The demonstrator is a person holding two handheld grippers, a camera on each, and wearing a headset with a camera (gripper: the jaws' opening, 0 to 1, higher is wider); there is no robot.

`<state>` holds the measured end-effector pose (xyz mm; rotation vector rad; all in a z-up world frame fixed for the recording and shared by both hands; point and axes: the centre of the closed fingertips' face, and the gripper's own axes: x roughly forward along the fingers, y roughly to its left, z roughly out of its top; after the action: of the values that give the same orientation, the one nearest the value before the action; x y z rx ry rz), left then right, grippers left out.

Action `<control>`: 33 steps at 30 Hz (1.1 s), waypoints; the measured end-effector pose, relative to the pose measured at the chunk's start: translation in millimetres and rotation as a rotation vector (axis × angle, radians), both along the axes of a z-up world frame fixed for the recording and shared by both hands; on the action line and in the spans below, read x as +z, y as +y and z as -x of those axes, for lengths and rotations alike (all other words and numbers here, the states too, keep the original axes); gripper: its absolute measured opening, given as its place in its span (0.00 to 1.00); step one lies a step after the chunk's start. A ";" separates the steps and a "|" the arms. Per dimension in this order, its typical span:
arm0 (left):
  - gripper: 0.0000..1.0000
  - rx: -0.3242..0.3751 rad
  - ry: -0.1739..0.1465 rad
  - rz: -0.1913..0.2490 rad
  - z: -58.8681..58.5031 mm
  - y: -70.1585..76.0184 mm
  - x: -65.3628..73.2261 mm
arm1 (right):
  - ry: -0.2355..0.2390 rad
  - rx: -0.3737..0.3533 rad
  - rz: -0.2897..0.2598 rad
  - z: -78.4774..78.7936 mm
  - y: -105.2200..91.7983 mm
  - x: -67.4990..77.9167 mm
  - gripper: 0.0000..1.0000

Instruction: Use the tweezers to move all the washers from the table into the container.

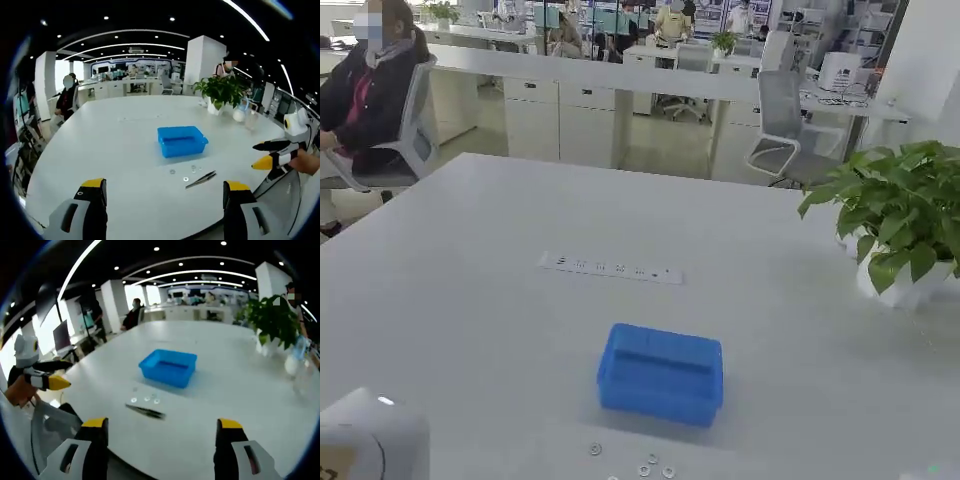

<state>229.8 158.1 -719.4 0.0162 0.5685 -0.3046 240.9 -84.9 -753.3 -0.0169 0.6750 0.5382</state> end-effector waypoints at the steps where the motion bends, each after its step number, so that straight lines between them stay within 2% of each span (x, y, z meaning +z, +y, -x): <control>1: 0.99 -0.002 0.001 -0.001 0.4 -0.4 -0.3 | 0.000 0.001 0.001 0.1 0.2 0.0 0.88; 6: 0.99 -0.009 0.011 -0.008 1.4 -0.9 -2.5 | -0.001 -0.001 -0.002 0.1 0.4 0.0 0.88; 18: 0.99 -0.042 0.017 -0.019 -5.3 -6.3 -5.9 | 0.016 0.011 0.010 1.5 0.3 -5.5 0.87; 23: 0.93 -0.077 0.007 -0.013 -11.8 -11.8 -8.1 | 0.015 0.033 0.027 0.2 5.9 -6.6 0.84; 27: 0.86 -0.136 0.042 -0.031 -13.1 -18.1 -18.4 | 0.007 0.043 0.024 -2.7 11.4 -6.2 0.84; 29: 0.82 -0.158 0.028 -0.055 -16.2 -20.2 -20.8 | 0.010 0.042 0.031 -4.2 12.7 -7.2 0.83; 30: 0.81 -0.167 0.031 -0.056 -16.6 -22.1 -22.0 | 0.002 0.045 0.032 -5.5 13.8 -6.6 0.82; 33: 0.74 -0.214 0.059 -0.053 -18.0 -29.0 -27.0 | -0.001 0.044 0.030 -9.4 16.1 -6.1 0.79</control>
<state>247.8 129.1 -746.5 0.1199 0.6346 -0.4996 250.3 -68.8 -759.3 -0.0603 0.6833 0.5708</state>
